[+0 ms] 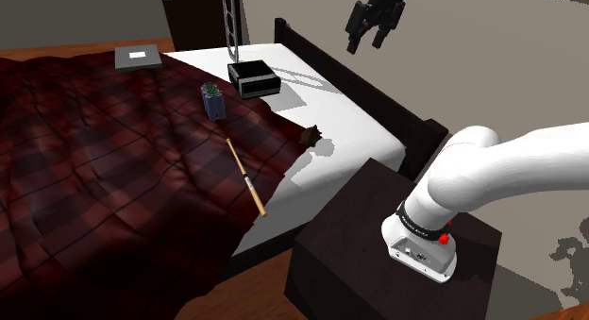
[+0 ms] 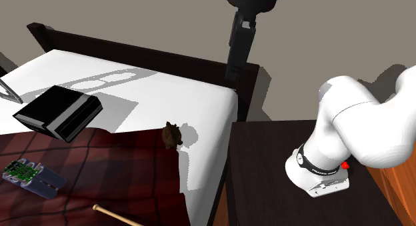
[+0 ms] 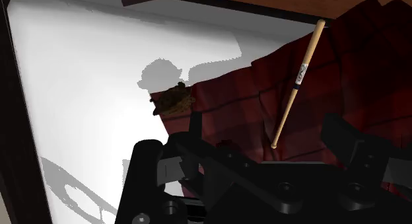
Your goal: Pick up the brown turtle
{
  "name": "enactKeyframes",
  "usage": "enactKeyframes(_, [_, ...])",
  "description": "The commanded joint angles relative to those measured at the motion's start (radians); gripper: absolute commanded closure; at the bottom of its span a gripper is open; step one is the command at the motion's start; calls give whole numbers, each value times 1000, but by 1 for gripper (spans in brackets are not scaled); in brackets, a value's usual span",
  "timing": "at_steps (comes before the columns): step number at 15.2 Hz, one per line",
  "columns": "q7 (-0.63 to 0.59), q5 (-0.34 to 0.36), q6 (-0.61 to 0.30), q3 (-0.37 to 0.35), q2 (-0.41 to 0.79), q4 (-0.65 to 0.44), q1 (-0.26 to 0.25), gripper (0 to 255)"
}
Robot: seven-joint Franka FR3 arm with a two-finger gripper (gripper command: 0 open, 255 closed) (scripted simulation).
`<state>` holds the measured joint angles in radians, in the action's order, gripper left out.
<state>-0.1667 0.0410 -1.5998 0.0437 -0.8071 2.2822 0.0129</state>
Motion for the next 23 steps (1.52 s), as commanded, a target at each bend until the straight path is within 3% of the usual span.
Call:
enactKeyframes(1, [0,0,0,0,0,0,0,0])
enactKeyframes(12, [-135,-41,-297,57,302,52,71,0])
enactKeyframes(23, [-217,-139,-541,131,671,-12,116,0])
